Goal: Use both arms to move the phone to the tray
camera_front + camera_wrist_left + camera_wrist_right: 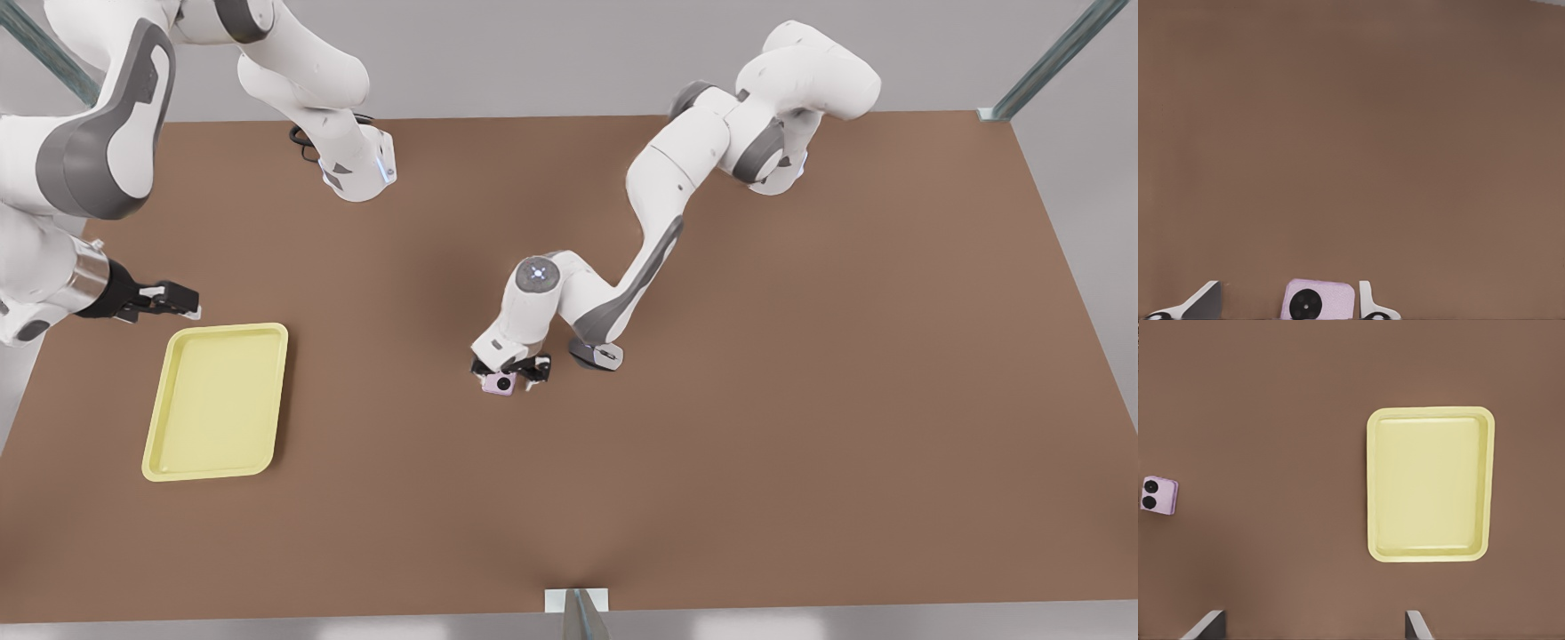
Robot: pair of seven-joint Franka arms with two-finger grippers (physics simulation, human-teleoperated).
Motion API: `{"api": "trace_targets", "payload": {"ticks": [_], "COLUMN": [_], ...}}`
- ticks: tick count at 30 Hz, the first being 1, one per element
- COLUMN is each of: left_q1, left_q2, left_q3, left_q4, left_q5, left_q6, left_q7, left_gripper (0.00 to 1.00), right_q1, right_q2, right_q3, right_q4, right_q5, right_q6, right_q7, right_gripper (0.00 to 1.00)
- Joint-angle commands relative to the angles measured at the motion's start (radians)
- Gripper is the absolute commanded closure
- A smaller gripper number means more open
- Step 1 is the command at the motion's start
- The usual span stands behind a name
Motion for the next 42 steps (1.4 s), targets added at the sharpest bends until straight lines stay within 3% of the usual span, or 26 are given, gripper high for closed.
{"api": "trace_targets", "payload": {"ticks": [1,4,5,7,8,10,12,15,20,24,26,29,33,42], "left_q1": [0.091,0.367,0.412,0.416,0.487,0.648,0.683,0.728,0.712,0.7,0.699,0.7,0.7,0.702], "left_q2": [-0.083,-0.226,-0.266,-0.358,-0.479,-0.759,-0.885,-0.898,-0.81,-0.71,-0.703,-0.703,-0.701,-0.678], "left_q3": [0.005,0.008,0.046,0.163,0.152,-0.053,-0.044,-0.052,-0.061,-0.118,-0.118,-0.118,-0.116,-0.107], "left_q4": [-0.002,-0.046,-0.046,-0.048,-0.155,-0.453,-0.508,-0.502,-0.468,-0.422,-0.422,-0.421,-0.421,-0.421], "left_q5": [-0.116,-0.151,-0.145,-0.141,-0.119,0.075,0.08,0.08,0.072,0.072,0.071,0.071,0.071,0.069], "left_q6": [-0.443,-0.721,-0.791,-0.877,-0.868,-0.754,-0.788,-0.814,-0.822,-0.808,-0.802,-0.802,-0.802,-0.804], "left_q7": [0.246,0.566,0.579,0.633,0.696,0.731,0.81,0.848,0.865,0.906,0.908,0.908,0.908,0.9], "left_gripper": [0.0,0.0,0.0,0.0,0.0,0.0,0.0,0.0,0.0,0.0,0.0,0.0,0.0,0.0], "right_q1": [0.025,0.027,0.028,0.099,0.134,0.24,0.283,0.537,0.62,0.672,0.682,0.645,0.648,0.66], "right_q2": [0.015,-0.011,-0.005,0.031,0.018,0.078,0.152,0.213,0.337,0.327,0.336,0.405,0.431,0.442], "right_q3": [0.013,0.165,0.222,0.233,0.233,0.231,0.222,-0.01,-0.022,-0.021,-0.022,-0.021,-0.022,-0.016], "right_q4": [-0.024,-0.102,-0.114,-0.134,-0.2,-0.186,-0.148,-0.174,-0.146,-0.344,-0.389,-0.384,-0.373,-0.378], "right_q5": [-0.002,0.006,0.008,0.011,0.011,-0.008,-0.006,0.011,0.021,0.009,0.009,0.008,0.003,-0.043], "right_q6": [0.065,0.15,0.167,0.251,0.311,0.311,0.318,0.507,0.578,0.831,0.975,1.023,1.023,0.935], "right_q7": [0.061,0.345,0.475,0.563,0.619,0.839,0.966,1.149,1.396,1.448,1.609,1.615,1.578,1.023], "right_gripper": [0.0,0.0,0.0,0.0,0.0,0.0,0.0,0.0,0.0,0.0,0.0,0.0,0.0,0.0]}}
